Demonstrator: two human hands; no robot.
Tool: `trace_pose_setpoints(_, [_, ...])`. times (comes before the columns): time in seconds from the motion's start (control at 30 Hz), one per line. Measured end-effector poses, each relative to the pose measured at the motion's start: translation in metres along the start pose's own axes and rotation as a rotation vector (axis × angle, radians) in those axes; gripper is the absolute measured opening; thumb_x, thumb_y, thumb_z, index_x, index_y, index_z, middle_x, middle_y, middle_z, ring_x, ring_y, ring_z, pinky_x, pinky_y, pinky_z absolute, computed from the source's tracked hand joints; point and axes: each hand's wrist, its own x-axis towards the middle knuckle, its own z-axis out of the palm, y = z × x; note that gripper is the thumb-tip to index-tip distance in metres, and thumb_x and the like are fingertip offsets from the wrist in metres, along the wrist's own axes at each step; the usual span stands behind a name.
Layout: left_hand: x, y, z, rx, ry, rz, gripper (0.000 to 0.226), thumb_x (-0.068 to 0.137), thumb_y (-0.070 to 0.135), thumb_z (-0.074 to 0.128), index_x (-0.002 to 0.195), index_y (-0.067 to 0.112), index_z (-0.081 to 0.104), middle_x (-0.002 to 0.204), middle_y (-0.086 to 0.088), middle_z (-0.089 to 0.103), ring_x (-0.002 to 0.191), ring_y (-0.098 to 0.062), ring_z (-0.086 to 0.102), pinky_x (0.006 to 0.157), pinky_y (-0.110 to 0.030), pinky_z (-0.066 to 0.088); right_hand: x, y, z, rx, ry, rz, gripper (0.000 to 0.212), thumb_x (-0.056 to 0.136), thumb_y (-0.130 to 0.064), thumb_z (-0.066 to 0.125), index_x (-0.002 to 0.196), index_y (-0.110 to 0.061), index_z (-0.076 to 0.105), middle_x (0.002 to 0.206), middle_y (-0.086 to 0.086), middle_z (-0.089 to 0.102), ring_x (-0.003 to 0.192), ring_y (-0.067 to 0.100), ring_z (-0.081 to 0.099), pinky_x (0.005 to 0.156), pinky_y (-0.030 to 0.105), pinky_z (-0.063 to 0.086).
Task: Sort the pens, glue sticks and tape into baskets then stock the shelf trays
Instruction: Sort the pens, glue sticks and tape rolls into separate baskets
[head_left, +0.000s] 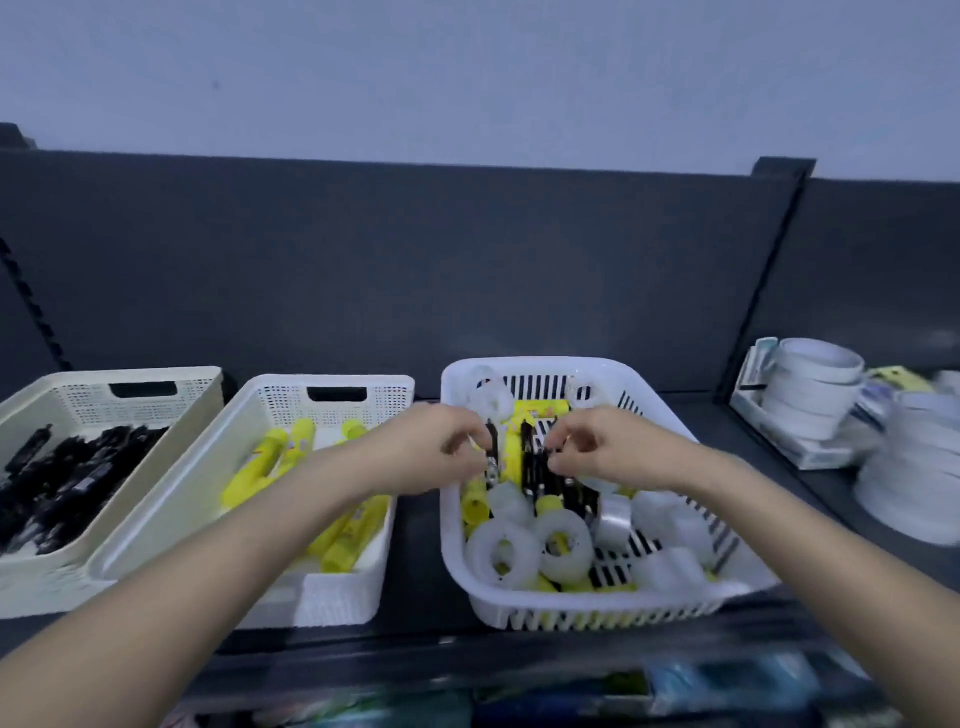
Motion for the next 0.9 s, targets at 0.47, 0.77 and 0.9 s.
trace_pose_setpoints(0.47, [0.012,0.020,0.013,0.131,-0.515,0.027,0.035,0.083,0.031,0.064,0.117,0.033,0.058,0.140,0.013,0.039,0.130,-0.008,0.037,0.107,-0.032,0.036,-0.021,0.021,0.001,0.076,0.145,0.133,0.016,0.081,-0.025,0.066,0.096,-0.018,0.063,0.066,-0.008,0.048,0.059,0.007,0.046,0.051,0.017,0.034])
trace_pose_setpoints(0.77, [0.033,0.014,0.030,0.109,-0.388,0.080,0.017,0.086,0.030,0.063,0.101,0.022,0.065,0.090,0.009,0.056,0.080,-0.011,0.051,0.069,-0.026,0.044,-0.022,0.058,-0.002,0.144,0.301,0.250,0.038,0.087,-0.027,0.062,0.122,-0.014,0.056,0.110,0.005,0.058,0.094,0.020,0.059,0.075,0.025,0.045])
trace_pose_setpoints(0.9, [0.042,0.020,0.023,0.085,-0.238,0.055,0.008,0.085,0.029,0.064,0.091,0.026,0.061,0.073,0.010,0.048,0.065,-0.010,0.046,0.056,-0.026,0.038,-0.041,0.046,0.002,0.039,0.120,0.156,0.025,0.083,-0.035,0.067,0.104,-0.025,0.063,0.100,-0.001,0.062,0.093,0.013,0.060,0.079,0.022,0.047])
